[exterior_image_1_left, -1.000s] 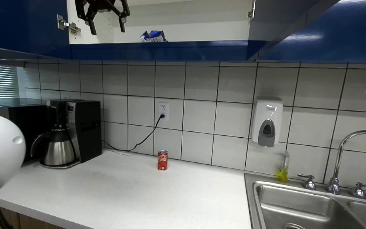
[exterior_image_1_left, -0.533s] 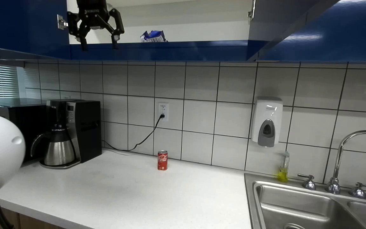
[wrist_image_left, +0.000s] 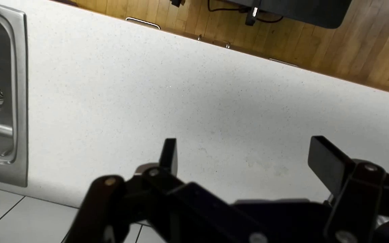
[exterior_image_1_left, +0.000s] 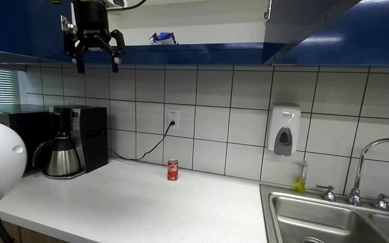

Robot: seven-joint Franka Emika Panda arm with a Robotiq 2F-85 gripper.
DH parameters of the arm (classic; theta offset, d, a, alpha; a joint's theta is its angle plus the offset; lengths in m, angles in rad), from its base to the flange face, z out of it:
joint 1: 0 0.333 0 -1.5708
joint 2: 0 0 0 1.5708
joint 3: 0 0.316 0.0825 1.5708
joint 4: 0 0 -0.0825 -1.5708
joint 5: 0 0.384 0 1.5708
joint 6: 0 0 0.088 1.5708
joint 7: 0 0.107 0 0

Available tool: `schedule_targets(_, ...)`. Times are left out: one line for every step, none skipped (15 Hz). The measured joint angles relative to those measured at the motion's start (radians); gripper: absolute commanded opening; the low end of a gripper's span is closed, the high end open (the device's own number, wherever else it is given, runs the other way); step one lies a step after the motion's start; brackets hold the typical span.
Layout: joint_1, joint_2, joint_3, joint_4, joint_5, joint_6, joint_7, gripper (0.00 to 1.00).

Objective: Put the blue packet in the open upper cabinet.

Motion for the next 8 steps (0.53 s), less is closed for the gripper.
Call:
schedule_targets(0.000, -0.003, -0.001, -0.008, 0.000, 0.000, 0.000, 1.00)
schedule_targets(0.000, -0.005, -0.001, -0.012, 0.000, 0.000, 0.000, 1.00)
schedule_targets(0.000, -0.006, -0.001, -0.013, 0.000, 0.000, 0.000, 1.00)
schedule_targets(0.000, -0.007, -0.001, -0.013, 0.000, 0.000, 0.000, 1.00)
schedule_targets(0.000, -0.008, -0.001, -0.013, 0.000, 0.000, 0.000, 1.00)
schedule_targets(0.000, -0.008, -0.001, -0.013, 0.000, 0.000, 0.000, 1.00)
schedule_targets(0.000, -0.008, -0.001, -0.013, 0.000, 0.000, 0.000, 1.00)
schedule_targets(0.000, -0.008, -0.001, -0.013, 0.000, 0.000, 0.000, 1.00)
